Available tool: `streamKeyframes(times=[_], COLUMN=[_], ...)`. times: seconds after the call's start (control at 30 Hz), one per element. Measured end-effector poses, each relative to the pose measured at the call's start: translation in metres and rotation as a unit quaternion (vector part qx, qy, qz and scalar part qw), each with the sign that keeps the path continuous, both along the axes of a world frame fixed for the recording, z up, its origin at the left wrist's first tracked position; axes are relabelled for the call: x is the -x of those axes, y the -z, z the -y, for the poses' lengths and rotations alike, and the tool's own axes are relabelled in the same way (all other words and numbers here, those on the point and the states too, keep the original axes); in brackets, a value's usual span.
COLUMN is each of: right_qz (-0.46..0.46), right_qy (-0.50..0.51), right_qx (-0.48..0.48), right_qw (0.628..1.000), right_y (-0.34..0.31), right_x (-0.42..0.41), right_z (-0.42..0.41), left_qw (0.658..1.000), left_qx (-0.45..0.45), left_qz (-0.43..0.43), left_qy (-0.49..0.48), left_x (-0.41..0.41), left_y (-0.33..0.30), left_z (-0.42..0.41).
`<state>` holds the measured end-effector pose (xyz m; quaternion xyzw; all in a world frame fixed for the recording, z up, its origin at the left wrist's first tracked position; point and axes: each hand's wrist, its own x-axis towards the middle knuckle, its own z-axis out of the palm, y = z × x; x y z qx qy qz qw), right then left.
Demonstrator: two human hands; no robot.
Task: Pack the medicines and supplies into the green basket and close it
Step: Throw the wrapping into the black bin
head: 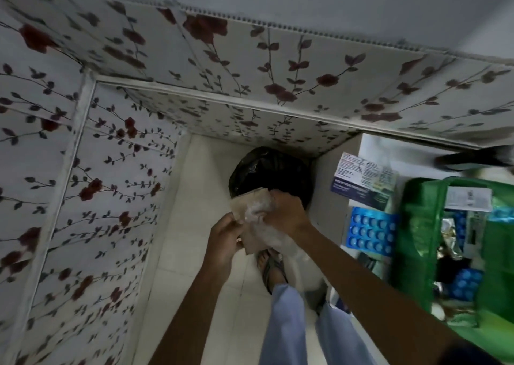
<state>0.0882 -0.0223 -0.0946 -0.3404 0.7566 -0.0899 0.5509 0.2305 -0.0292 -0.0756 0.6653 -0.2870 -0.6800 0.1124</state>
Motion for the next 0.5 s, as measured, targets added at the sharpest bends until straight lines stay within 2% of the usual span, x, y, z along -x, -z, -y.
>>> streamKeyframes(times=[0.13, 0.23, 0.3, 0.4, 0.5], right_qz=[-0.023, -0.05, -0.023, 0.033, 0.083], right_qy=[0.124, 0.168, 0.21, 0.262, 0.305], right_qx=[-0.112, -0.175, -0.199, -0.184, -0.156], right_qw=[0.986, 0.969, 0.957, 0.947, 0.936], right_y=[0.065, 0.117, 0.155, 0.191, 0.187], right_x=[0.0, 0.006, 0.012, 0.017, 0.015], right_z=[0.01, 0.017, 0.019, 0.023, 0.029], left_qw=[0.997, 0.997, 0.998, 0.998, 0.998], left_qx=[-0.029, -0.038, -0.038, -0.045, -0.051], left_qz=[0.073, 0.058, 0.049, 0.039, 0.043], left_qy=[0.009, 0.015, 0.019, 0.006, -0.003], left_x=[-0.013, -0.019, -0.022, -0.023, -0.019], left_y=[0.046, 0.074, 0.087, 0.103, 0.106], left_z=[0.017, 0.025, 0.028, 0.029, 0.028])
